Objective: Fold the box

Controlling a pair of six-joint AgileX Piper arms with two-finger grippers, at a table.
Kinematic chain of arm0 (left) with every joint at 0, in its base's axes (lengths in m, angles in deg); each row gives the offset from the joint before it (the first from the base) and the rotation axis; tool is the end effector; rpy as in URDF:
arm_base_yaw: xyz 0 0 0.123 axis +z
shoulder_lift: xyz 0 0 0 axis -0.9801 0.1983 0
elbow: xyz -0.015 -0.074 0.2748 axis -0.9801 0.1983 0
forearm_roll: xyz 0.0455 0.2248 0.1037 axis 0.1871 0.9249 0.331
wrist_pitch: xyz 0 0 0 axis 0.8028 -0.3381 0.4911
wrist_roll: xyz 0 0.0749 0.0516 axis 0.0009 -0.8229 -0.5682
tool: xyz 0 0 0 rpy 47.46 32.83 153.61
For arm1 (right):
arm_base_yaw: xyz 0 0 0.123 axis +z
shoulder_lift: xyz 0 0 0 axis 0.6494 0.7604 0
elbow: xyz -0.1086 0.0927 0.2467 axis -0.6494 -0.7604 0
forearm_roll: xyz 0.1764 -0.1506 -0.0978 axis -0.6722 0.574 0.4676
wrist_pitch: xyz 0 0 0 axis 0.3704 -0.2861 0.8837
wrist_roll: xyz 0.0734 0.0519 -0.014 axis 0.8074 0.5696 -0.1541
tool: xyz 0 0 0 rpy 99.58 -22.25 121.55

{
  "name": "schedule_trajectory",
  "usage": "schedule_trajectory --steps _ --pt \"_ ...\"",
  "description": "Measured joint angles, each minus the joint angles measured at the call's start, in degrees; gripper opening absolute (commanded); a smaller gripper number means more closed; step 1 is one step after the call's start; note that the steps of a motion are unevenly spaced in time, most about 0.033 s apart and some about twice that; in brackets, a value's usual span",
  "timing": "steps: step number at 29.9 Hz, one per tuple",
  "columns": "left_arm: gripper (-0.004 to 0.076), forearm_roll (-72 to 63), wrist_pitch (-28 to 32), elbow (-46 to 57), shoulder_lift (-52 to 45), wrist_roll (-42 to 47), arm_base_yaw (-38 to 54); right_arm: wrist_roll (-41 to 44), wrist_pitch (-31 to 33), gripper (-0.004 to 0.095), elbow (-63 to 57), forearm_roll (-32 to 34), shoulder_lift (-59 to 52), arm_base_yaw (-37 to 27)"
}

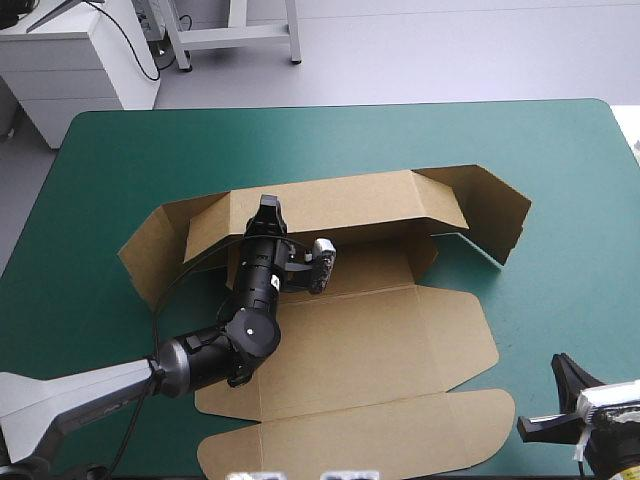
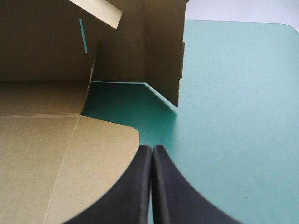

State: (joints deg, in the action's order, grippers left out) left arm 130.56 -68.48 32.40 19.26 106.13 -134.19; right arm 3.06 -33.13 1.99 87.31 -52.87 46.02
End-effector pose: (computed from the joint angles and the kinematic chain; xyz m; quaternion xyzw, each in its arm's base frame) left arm 0.2253 -0.2072 0.2700 0.6222 0.4823 0.4572 0.4137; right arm 0.0189 0.0032 0.2707 -0.0421 0.7823 0.0363 0.6204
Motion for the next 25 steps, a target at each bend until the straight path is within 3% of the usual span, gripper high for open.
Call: schedule_trajectory --steps 6,10,18,25 --pt "-0.0008 0.1 0.2 0.2 -0.2 1.5 0.0 0.0 0.4 -0.0018 0.1 0.0 0.0 0.0" --pt "-0.0008 0.1 1.0 0.2 -0.3 2.1 0.0 1.0 4.9 -0.0018 3.0 0.0 2.4 0.0" --pt "-0.0008 0.1 1.3 0.2 -0.3 2.2 0.0 2.6 12.2 -0.002 19.8 -0.1 23.5 0.0" --pt "-0.0008 0.1 1.4 0.3 -0.3 2.2 0.0 1.0 14.2 -0.002 38.2 -0.4 44.8 0.0"
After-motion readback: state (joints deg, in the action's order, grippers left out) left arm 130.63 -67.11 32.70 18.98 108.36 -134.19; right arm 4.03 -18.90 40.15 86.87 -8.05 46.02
